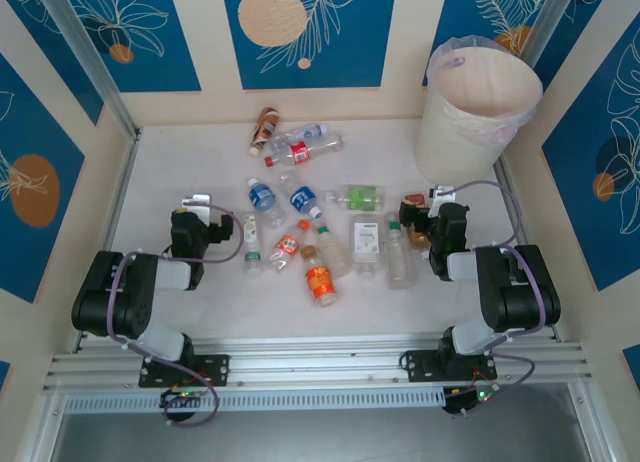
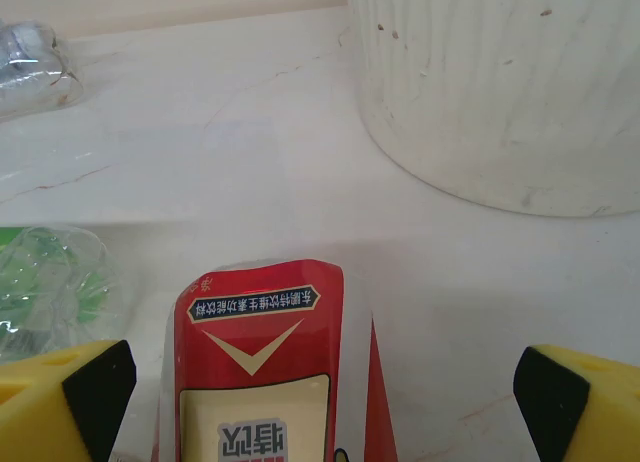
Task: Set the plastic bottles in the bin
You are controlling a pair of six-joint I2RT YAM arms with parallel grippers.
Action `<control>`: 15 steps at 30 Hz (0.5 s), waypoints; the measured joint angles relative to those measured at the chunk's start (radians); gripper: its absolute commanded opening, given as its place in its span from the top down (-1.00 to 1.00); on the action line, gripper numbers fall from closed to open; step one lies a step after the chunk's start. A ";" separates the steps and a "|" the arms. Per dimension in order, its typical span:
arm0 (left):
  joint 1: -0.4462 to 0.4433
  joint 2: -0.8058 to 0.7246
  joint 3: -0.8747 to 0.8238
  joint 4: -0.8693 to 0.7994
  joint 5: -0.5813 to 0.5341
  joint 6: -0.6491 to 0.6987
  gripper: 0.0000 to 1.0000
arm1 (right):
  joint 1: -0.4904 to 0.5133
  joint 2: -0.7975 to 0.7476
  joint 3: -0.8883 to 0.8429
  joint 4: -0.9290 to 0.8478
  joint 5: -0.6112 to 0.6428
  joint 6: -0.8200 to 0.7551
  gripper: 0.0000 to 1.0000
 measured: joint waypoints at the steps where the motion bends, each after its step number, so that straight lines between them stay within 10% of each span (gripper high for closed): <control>1: 0.000 0.000 0.000 0.000 0.000 0.002 -1.00 | 0.000 0.000 0.000 0.000 0.000 0.000 -0.98; 15: 0.000 0.000 0.000 0.000 0.007 0.007 -1.00 | -0.002 0.000 0.000 0.000 -0.001 0.000 -0.99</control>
